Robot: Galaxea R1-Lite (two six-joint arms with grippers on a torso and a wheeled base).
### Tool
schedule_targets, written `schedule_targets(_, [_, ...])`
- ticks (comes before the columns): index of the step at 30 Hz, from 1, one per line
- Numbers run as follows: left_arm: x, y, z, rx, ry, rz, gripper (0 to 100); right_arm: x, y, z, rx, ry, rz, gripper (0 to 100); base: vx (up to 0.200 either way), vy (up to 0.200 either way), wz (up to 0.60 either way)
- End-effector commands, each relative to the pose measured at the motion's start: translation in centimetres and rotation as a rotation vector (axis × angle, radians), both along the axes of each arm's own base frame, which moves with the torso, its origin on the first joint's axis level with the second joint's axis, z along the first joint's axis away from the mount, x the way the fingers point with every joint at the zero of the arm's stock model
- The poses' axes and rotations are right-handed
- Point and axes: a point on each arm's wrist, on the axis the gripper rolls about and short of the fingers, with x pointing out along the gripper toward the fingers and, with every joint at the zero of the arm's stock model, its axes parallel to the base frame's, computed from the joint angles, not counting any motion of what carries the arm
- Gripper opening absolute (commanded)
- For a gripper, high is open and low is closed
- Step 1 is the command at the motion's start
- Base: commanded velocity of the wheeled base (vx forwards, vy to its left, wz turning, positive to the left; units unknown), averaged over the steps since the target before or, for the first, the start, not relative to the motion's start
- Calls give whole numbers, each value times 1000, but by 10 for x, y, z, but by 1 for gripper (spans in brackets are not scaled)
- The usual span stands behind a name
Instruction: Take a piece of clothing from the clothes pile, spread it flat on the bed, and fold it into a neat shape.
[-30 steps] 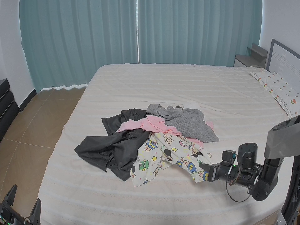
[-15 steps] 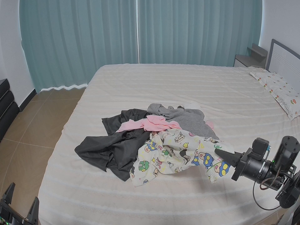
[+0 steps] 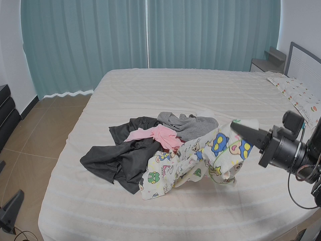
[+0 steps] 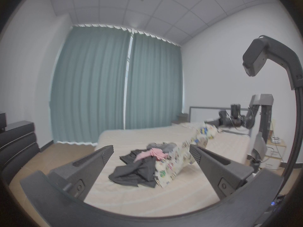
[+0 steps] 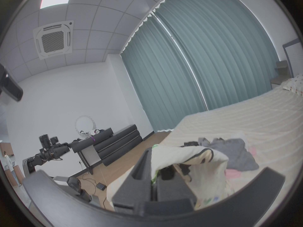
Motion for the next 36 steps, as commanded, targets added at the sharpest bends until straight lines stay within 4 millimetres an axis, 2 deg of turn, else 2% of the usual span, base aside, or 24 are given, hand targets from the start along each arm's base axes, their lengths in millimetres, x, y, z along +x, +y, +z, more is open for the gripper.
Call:
schedule_targets(1, [99, -39, -28, 128, 435, -450, 100, 14, 38, 70, 100, -104, 18, 0, 0, 0, 0])
schedule_targets(4, [117, -57, -42, 154, 481, -530, 100, 16, 44, 66, 93, -94, 26, 0, 0, 0, 0])
schedule_targets(9, [128, -78, -55, 186, 509, -617, 100, 15, 44, 66, 93, -96, 29, 0, 0, 0, 0])
schedule_targets(16, [140, -91, -66, 219, 525, -600, 100, 16, 44, 67, 93, -96, 27, 0, 0, 0, 0])
schedule_targets(18, [157, -103, -76, 234, 509, -568, 100, 19, 48, 68, 92, -99, 28, 0, 0, 0, 0])
schedule_targets(22, [174, -119, -95, 271, 523, -479, 100, 20, 49, 65, 85, -90, 27, 0, 0, 0, 0])
schedule_targets(29, [187, -151, -116, 199, 556, -351, 100, 19, 47, 66, 88, -92, 27, 0, 0, 0, 0])
schedule_targets(32, [199, -163, -136, 190, 514, -277, 100, 19, 47, 66, 89, -94, 27, 0, 0, 0, 0])
schedule_targets(33, [200, -163, -136, 190, 512, -272, 100, 19, 47, 66, 89, -94, 27, 0, 0, 0, 0])
schedule_targets(34, [206, -167, -150, 196, 503, -238, 100, 19, 47, 66, 89, -91, 26, 0, 0, 0, 0])
schedule_targets(35, [207, -168, -152, 196, 504, -233, 100, 19, 47, 66, 89, -91, 26, 0, 0, 0, 0])
schedule_targets(36, [211, -171, -163, 203, 506, -212, 100, 19, 46, 66, 90, -93, 26, 0, 0, 0, 0])
